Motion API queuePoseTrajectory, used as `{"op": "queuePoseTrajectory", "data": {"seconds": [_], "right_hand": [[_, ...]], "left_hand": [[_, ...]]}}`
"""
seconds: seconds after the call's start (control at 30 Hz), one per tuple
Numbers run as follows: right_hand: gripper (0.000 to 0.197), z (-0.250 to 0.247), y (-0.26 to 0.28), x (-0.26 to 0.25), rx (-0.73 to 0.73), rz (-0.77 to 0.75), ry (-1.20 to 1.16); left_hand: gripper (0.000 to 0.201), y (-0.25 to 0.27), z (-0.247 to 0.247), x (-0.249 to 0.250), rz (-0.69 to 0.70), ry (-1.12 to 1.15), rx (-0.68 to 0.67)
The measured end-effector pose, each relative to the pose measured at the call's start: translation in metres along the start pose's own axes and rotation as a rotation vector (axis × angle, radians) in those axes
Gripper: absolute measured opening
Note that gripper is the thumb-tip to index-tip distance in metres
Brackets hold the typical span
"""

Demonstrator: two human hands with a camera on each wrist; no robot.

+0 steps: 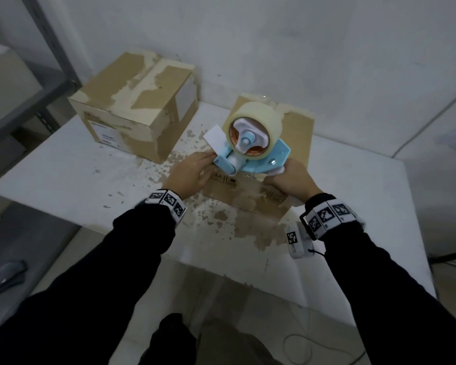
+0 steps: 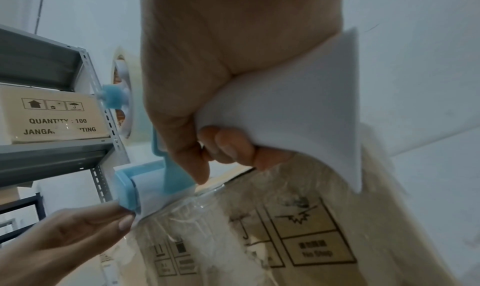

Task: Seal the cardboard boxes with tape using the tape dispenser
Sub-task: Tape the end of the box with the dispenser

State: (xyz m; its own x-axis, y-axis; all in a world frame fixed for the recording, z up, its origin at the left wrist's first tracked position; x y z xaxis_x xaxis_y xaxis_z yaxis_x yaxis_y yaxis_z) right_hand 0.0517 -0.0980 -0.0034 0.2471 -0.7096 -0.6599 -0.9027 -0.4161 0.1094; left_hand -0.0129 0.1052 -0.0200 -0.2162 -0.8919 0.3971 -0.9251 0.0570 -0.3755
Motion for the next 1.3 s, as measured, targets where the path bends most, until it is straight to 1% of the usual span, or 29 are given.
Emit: {"op": "queuePoseTrajectory", "data": {"seconds": [0.07,0.13,0.2,0.3,0.4,0.47,0.6,0.73,0.83,0.9,0.97,1.07,1.13,1.2,1.23,1.3], "right_hand": [[0.025,0.001,0.0,0.002,0.003,-0.002,0.02],[0.024,0.002,-0.001,0.002,-0.01,-0.001,0.048],[0.021,0.002,-0.001,0.002,-0.023,-0.002,0.069],[0.016,-0.003,0.0,0.001,-0.031,-0.015,0.136],[0.016,-0.01,0.003,0.001,-0.023,-0.008,0.201],[0.017,-0.015,0.003,0.007,-0.024,-0.005,0.205],[0.018,-0.025,0.009,0.022,-0.026,0.0,0.178],[0.022,-0.033,0.017,0.027,-0.046,0.005,0.173],[0.028,-0.058,0.032,0.051,-0.018,0.052,0.207],[0.025,-0.081,0.048,0.074,0.028,0.118,0.139],[0.025,-0.095,0.053,0.085,0.066,0.133,0.142],[0.031,-0.092,0.05,0.082,0.063,0.112,0.207],[0.029,-0.089,0.05,0.083,0.082,0.113,0.171],[0.03,-0.09,0.051,0.086,0.109,0.12,0.144],[0.031,-0.089,0.052,0.088,0.107,0.119,0.147],[0.032,-0.086,0.052,0.09,0.093,0.128,0.172]], "left_hand": [[0.028,0.001,0.001,0.007,0.039,-0.023,0.011],[0.023,-0.002,0.001,0.011,0.066,-0.073,0.038],[0.017,-0.004,0.001,0.008,0.045,-0.103,0.05],[0.016,-0.004,0.004,0.002,0.024,-0.095,0.05],[0.022,-0.004,0.005,-0.001,0.025,-0.055,0.074],[0.027,-0.003,0.006,-0.003,0.016,-0.03,0.088],[0.026,-0.003,0.006,-0.006,-0.003,0.03,0.1],[0.031,-0.004,0.006,-0.007,-0.008,0.058,0.112],[0.027,-0.004,0.006,-0.011,-0.016,0.042,0.123],[0.024,-0.007,0.009,-0.008,0.007,0.016,0.105],[0.021,-0.013,0.012,-0.002,-0.001,0.016,0.088],[0.022,-0.015,0.017,-0.001,-0.05,-0.011,0.07],[0.024,-0.014,0.016,-0.002,-0.065,-0.031,0.07],[0.032,-0.016,0.011,0.003,-0.077,-0.039,0.063],[0.037,-0.019,0.009,0.009,-0.066,-0.056,0.072],[0.038,-0.027,0.009,0.03,-0.002,-0.065,0.115]]}}
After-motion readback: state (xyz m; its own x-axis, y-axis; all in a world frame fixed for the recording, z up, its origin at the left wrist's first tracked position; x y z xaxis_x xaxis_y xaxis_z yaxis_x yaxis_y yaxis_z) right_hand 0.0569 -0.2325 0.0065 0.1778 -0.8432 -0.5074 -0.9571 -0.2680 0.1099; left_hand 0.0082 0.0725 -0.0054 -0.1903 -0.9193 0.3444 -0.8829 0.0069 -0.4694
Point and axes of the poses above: each hand's wrist, its own y-axis away from the middle knuckle, its own z-axis out of the palm, x = y × z, the point moved 8 cm from there along -y, towards the middle knuckle, and after that the axes turned 4 degrees about -z, right-handed, at the moved point
